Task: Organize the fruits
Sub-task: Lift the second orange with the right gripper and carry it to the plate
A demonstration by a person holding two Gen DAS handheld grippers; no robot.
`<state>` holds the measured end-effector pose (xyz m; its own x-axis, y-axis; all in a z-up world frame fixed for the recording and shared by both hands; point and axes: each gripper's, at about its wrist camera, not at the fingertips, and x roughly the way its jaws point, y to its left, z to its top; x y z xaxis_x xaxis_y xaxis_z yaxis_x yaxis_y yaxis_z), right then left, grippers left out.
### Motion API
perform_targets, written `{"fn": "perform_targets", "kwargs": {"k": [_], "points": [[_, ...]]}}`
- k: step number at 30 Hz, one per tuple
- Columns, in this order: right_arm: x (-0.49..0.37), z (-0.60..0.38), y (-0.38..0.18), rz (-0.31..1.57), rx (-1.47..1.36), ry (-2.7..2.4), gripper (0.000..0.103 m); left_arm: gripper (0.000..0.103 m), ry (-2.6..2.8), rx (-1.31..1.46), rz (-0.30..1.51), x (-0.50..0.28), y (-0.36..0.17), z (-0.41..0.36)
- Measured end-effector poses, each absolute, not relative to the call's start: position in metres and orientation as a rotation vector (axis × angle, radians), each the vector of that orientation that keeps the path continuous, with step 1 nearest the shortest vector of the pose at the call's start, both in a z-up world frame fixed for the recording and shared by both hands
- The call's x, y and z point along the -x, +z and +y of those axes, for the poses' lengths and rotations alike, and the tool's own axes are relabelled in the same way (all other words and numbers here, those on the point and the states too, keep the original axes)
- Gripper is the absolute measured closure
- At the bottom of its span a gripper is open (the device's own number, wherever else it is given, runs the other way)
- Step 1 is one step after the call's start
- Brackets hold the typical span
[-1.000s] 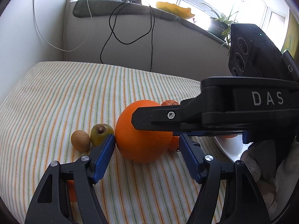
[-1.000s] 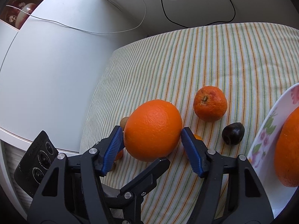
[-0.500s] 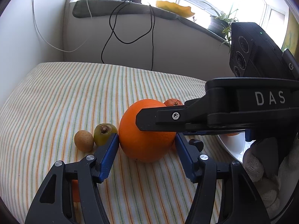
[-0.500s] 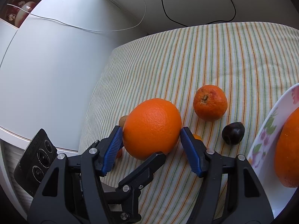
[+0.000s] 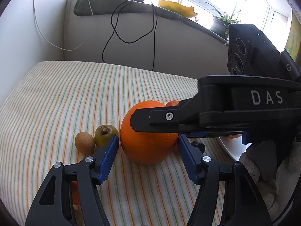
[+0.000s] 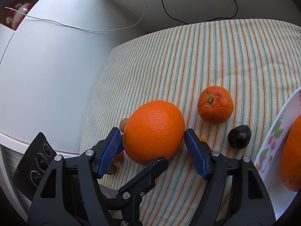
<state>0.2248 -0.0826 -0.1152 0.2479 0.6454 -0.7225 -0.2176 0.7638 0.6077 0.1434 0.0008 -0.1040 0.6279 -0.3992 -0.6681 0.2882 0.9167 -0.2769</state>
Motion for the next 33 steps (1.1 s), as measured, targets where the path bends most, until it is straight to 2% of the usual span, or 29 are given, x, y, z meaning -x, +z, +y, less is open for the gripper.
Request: {"fn": "perform_targets", "kwargs": {"k": [14, 33], "points": [[-0.217, -0.077, -0.120, 1.173, -0.434, 0.614, 0.033, 0.040, -0.374, 0.132, 0.772, -0.135, -0.102, -0.001], [-0.176, -0.127, -0.079, 1.092, -0.435, 0.624, 0.033, 0.040, -0.403, 0.109, 0.679, -0.098, -0.069, -0.015]]}}
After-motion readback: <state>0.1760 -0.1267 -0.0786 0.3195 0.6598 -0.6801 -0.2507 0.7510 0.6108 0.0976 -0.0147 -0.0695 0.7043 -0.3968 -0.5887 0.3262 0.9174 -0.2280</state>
